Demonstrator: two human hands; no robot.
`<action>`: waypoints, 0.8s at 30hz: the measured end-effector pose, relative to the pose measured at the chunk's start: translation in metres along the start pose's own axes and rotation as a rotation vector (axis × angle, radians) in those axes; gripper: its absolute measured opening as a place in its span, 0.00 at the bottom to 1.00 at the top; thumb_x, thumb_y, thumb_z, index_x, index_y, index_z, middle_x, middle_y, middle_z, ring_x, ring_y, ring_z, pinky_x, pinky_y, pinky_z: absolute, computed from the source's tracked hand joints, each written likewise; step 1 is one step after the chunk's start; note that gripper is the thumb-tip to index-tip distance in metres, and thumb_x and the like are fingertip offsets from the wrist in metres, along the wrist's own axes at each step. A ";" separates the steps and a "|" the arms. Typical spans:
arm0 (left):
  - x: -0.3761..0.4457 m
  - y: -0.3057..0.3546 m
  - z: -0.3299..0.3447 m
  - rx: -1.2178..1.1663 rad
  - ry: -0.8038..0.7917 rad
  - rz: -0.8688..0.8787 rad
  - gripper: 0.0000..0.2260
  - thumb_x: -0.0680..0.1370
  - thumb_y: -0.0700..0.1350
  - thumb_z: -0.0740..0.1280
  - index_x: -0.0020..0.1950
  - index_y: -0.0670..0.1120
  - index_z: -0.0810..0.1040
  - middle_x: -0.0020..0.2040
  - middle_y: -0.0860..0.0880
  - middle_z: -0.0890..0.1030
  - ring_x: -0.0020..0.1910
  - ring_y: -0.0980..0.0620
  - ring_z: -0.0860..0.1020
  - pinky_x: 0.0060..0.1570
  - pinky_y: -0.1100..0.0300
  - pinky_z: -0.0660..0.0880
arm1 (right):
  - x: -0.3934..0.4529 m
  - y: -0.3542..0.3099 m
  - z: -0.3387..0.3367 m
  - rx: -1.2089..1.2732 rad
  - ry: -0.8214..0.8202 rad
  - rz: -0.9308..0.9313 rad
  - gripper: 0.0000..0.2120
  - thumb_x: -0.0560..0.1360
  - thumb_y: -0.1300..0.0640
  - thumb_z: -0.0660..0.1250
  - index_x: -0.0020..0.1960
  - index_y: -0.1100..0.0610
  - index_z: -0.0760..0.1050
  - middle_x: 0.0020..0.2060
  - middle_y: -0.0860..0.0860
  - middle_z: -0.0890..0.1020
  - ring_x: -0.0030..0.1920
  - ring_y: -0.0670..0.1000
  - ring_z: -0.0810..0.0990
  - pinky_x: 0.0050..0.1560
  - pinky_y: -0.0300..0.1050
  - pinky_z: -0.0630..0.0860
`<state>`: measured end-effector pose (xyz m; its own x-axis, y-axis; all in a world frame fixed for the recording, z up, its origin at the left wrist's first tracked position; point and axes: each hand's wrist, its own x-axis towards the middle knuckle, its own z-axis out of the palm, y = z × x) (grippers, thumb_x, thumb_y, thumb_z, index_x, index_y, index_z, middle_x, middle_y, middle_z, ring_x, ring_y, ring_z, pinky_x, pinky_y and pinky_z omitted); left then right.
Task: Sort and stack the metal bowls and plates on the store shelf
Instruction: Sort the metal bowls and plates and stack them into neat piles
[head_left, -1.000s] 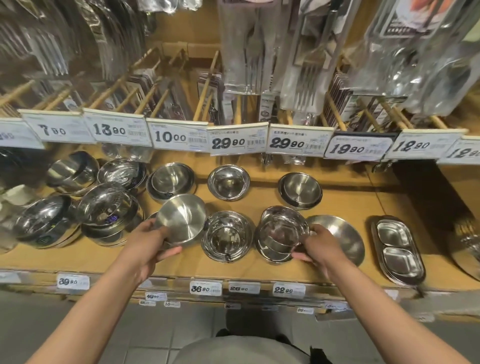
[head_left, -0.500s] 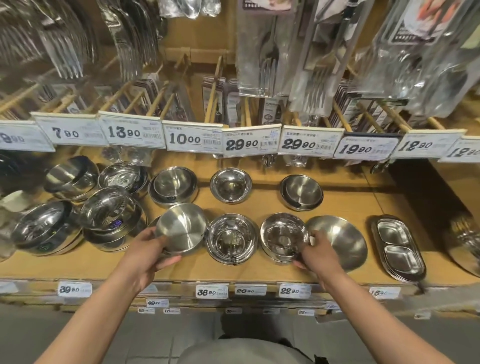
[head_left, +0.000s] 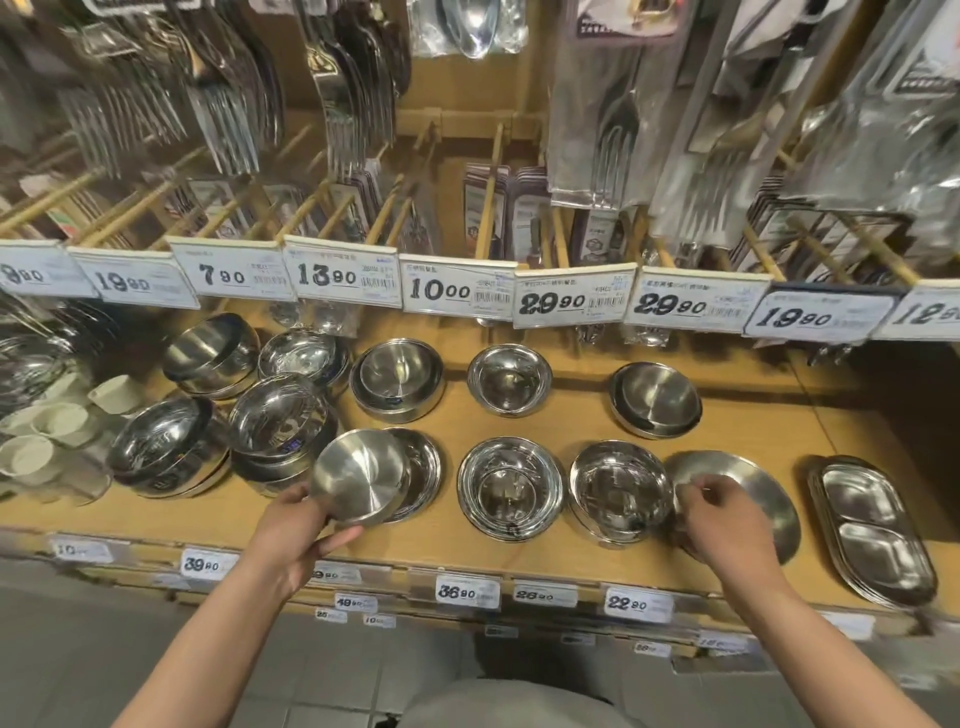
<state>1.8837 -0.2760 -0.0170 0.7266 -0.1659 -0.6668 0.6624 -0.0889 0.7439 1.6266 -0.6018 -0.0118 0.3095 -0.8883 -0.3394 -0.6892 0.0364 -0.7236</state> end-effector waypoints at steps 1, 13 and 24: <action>0.000 -0.001 -0.002 -0.011 -0.002 -0.003 0.15 0.78 0.27 0.64 0.62 0.38 0.74 0.60 0.40 0.79 0.55 0.44 0.80 0.32 0.54 0.84 | -0.003 -0.004 0.001 0.001 0.010 -0.040 0.13 0.78 0.49 0.64 0.60 0.51 0.77 0.40 0.50 0.84 0.41 0.54 0.84 0.50 0.56 0.82; -0.016 -0.011 -0.052 -0.082 0.068 -0.007 0.11 0.79 0.27 0.62 0.58 0.37 0.76 0.58 0.39 0.81 0.57 0.44 0.81 0.38 0.51 0.85 | -0.070 -0.076 0.099 0.140 -0.769 -0.125 0.07 0.82 0.56 0.64 0.57 0.53 0.79 0.53 0.53 0.83 0.49 0.48 0.85 0.42 0.41 0.84; -0.035 -0.027 -0.101 -0.079 0.175 0.018 0.12 0.77 0.28 0.63 0.56 0.40 0.80 0.55 0.41 0.82 0.54 0.45 0.82 0.36 0.55 0.83 | -0.108 -0.076 0.242 0.175 -0.746 0.153 0.08 0.80 0.53 0.68 0.52 0.59 0.76 0.51 0.57 0.83 0.41 0.51 0.86 0.48 0.55 0.85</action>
<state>1.8586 -0.1688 -0.0180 0.7549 0.0070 -0.6558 0.6559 -0.0090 0.7548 1.8042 -0.3975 -0.0660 0.6211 -0.3270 -0.7122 -0.6653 0.2603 -0.6997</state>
